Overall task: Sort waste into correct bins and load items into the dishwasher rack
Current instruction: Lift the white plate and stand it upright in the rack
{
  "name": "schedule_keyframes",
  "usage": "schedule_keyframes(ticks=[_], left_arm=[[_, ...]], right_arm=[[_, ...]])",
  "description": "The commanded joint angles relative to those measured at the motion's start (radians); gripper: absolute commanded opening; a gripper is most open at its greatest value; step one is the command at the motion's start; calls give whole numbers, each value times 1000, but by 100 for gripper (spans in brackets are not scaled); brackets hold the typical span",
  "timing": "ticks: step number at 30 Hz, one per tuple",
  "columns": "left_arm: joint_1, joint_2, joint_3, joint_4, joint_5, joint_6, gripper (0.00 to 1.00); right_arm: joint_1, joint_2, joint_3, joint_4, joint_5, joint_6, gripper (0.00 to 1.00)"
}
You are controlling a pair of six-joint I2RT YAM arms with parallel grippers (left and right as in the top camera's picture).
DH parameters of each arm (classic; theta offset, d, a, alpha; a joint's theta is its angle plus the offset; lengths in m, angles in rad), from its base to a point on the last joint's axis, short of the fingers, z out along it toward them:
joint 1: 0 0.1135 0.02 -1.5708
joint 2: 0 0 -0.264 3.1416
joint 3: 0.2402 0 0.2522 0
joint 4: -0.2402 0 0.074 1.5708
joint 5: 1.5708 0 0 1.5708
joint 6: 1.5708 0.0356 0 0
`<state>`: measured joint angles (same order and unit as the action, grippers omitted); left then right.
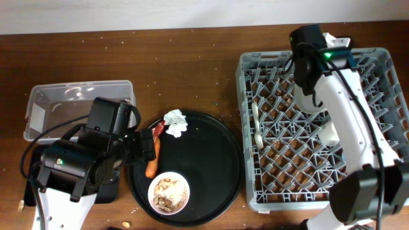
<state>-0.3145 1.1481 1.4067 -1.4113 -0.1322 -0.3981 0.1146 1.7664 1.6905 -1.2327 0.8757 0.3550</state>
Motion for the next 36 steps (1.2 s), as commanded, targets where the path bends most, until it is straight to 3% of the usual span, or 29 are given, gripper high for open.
schedule_keyframes(ticks=[1,8,12,15,17,18,20,21,23,25,27,28,29,30,36], left_arm=[[5,-4,13,0,-14,-6,99],[5,-4,13,0,-14,-6,99],[5,-4,13,0,-14,-5,99],[5,-4,13,0,-14,-6,99],[5,-4,13,0,-14,-6,99],[5,-4,13,0,-14,-6,99],[5,-4,13,0,-14,-6,99],[5,-4,13,0,-14,-6,99],[5,-4,13,0,-14,-6,99],[5,-4,13,0,-14,-5,99],[5,-4,13,0,-14,-6,99],[5,-4,13,0,-14,-5,99],[5,-4,13,0,-14,-5,99],[5,-4,13,0,-14,-5,99],[5,-4,13,0,-15,-6,99]], right_arm=[[-6,40,11,0,61,-11,4],[-20,16,19,51,131,-2,4],[-31,15,21,167,75,-196,4],[-31,15,21,190,-2,-254,4],[-30,14,21,191,-8,-254,17],[-30,14,21,192,-8,-254,38],[-30,-9,35,189,-53,-242,51],[-29,-38,60,175,-125,-242,52],[-29,-175,143,77,-460,-208,57],[-29,-380,154,-36,-1013,-208,62],[-29,-465,154,-116,-1136,-208,65],[-29,-502,154,-197,-1160,-208,71],[-29,-505,154,-246,-1161,-208,79],[-29,-497,153,-285,-1162,-208,99],[-29,-506,154,-357,-1231,-247,99]])
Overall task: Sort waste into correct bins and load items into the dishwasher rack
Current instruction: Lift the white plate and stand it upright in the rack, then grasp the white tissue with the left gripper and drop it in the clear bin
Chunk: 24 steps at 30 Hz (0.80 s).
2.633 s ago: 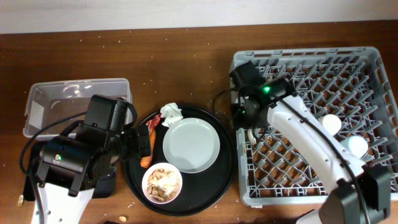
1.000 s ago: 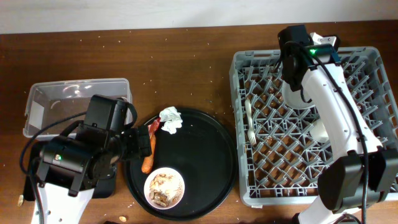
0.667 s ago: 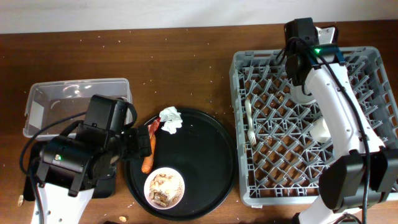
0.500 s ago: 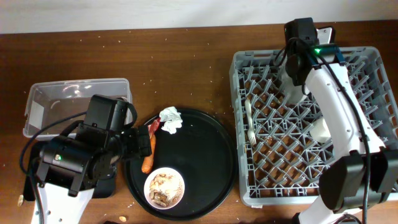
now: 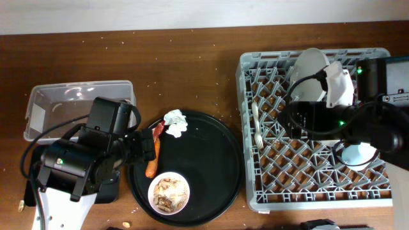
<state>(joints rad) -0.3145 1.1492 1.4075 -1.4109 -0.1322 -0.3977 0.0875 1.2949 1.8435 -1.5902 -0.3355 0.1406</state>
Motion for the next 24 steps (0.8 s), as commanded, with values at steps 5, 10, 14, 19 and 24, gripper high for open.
schedule_keyframes(ticks=[5,10,14,19,24], left_arm=[[5,-5,13,0,-14,-6,99],[5,-5,13,0,-14,-6,99],[5,-5,13,0,-14,-6,99],[5,-5,13,0,-14,-6,99],[5,-5,13,0,-14,-6,99]], right_arm=[[-2,-309,1,77,-19,-59,99],[-2,-306,1,65,-20,-58,99],[-2,-306,1,65,-20,-59,99],[-2,-305,1,66,-20,-58,99],[-2,-304,0,64,-20,-58,99]])
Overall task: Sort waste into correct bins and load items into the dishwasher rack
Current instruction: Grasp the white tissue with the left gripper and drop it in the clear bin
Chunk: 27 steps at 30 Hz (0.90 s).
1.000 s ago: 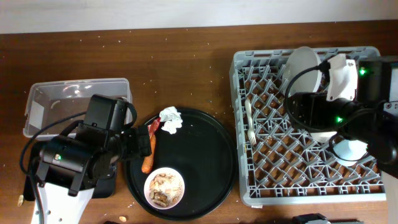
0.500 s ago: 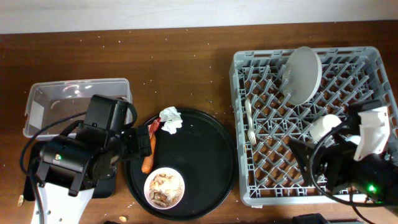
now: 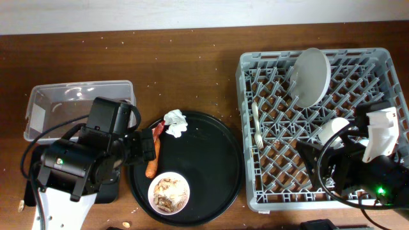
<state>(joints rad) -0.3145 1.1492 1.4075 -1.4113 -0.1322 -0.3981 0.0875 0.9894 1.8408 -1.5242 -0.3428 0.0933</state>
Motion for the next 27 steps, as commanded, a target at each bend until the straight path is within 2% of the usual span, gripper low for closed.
schedule_keyframes(ticks=[1,7,9,10,14,15,17,18,20,22,24,26,27], left_arm=[[5,-5,13,0,-14,-5,99],[5,-5,13,0,-14,-6,99],[5,-5,13,0,-14,-6,99],[5,-5,13,3,26,-6,99],[0,-3,-18,45,233,-6,99],[-25,-3,-89,37,234,-22,98],[-101,-3,-216,76,233,-36,74],[-136,-3,-252,105,223,-37,73],[-212,-3,-319,248,149,-72,73],[-273,45,-339,430,59,21,73],[-298,198,-339,594,-34,139,73],[-298,387,-339,711,-165,147,78],[-298,474,-339,788,-166,196,79]], right_arm=[[-2,2,3,-2,-13,-11,99],[-2,2,3,19,-11,-11,99],[-3,3,3,64,95,6,99],[-3,5,3,69,181,85,99],[-3,30,3,53,250,126,99],[-3,45,3,52,250,126,99],[-3,63,3,50,250,126,99],[-3,67,3,50,250,126,99],[-3,80,3,47,250,126,99],[-3,92,3,47,250,126,99],[-3,109,3,47,250,126,99],[-3,134,3,47,250,125,99],[-3,151,3,47,250,126,99]])
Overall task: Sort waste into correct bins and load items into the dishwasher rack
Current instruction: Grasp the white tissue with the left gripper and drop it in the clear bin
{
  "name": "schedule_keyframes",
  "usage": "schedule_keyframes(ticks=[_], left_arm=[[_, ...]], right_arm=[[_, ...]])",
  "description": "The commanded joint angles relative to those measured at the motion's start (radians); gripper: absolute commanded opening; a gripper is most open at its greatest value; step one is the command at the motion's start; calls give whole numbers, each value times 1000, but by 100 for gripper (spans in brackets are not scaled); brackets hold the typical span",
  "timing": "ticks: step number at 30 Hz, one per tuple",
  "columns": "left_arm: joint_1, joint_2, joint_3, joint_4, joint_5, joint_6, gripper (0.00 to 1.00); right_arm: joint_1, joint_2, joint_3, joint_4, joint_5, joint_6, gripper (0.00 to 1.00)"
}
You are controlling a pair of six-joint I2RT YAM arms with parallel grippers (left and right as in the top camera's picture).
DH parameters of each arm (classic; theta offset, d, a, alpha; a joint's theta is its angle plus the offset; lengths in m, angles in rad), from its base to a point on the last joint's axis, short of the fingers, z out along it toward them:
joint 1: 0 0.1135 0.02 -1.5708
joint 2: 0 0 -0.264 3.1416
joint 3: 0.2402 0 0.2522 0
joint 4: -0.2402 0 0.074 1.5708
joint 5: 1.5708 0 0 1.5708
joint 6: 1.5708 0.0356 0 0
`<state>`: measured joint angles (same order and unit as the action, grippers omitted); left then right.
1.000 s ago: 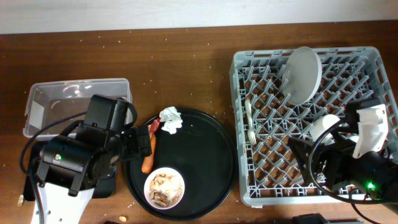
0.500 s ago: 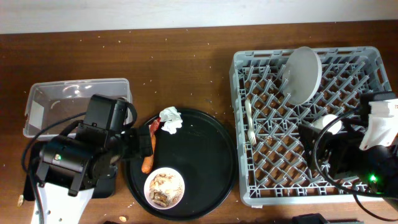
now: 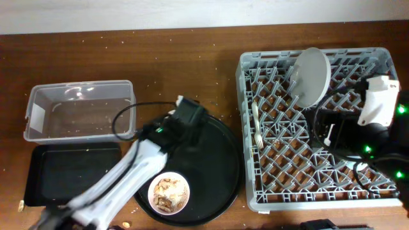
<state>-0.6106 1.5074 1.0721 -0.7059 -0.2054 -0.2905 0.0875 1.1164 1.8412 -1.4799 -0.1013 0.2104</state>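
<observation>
My left gripper (image 3: pixel 185 119) hangs over the far left part of the black round tray (image 3: pixel 214 169). The wrist hides its fingers, and the arm covers what lies beneath. A white bowl of food scraps (image 3: pixel 169 192) sits at the tray's near edge. In the grey dishwasher rack (image 3: pixel 252 191) a grey plate (image 3: pixel 311 75) stands upright and a white fork (image 3: pixel 256 124) lies at the left. My right gripper (image 3: pixel 335 135) is over the rack's right half, its fingers hard to make out.
A clear plastic bin (image 3: pixel 80 110) stands at the far left, with a black bin (image 3: pixel 67 172) just in front of it. Crumbs are scattered over the brown table (image 3: pixel 192 57). The rack fills the right side.
My left arm was folded over the black bin; now it stretches across to the tray's far left, covering the napkin and the carrot. My right arm moved from the rack's near right corner to its right middle.
My right arm first reached over the rack's far part. Then the grey plate stood upright there with the arm beside it, and the arm later sat at the rack's near right corner. My left arm stayed by the black bin until now.
</observation>
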Motion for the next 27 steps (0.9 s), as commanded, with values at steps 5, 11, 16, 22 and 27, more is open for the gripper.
schedule_keyframes(ticks=[5,11,16,22,27], left_arm=[[74,253,-4,246,-120,90,77],[112,337,6,319,34,91,19],[118,145,283,-52,18,92,0],[538,50,322,-129,-150,91,4],[497,1,323,-170,77,217,95]], right_arm=[[-3,55,3,-141,0,8,99],[-3,46,3,-193,-71,8,99],[-3,46,3,-191,-71,8,99],[-3,46,3,-193,-71,7,99],[-3,46,3,-194,-70,4,99]])
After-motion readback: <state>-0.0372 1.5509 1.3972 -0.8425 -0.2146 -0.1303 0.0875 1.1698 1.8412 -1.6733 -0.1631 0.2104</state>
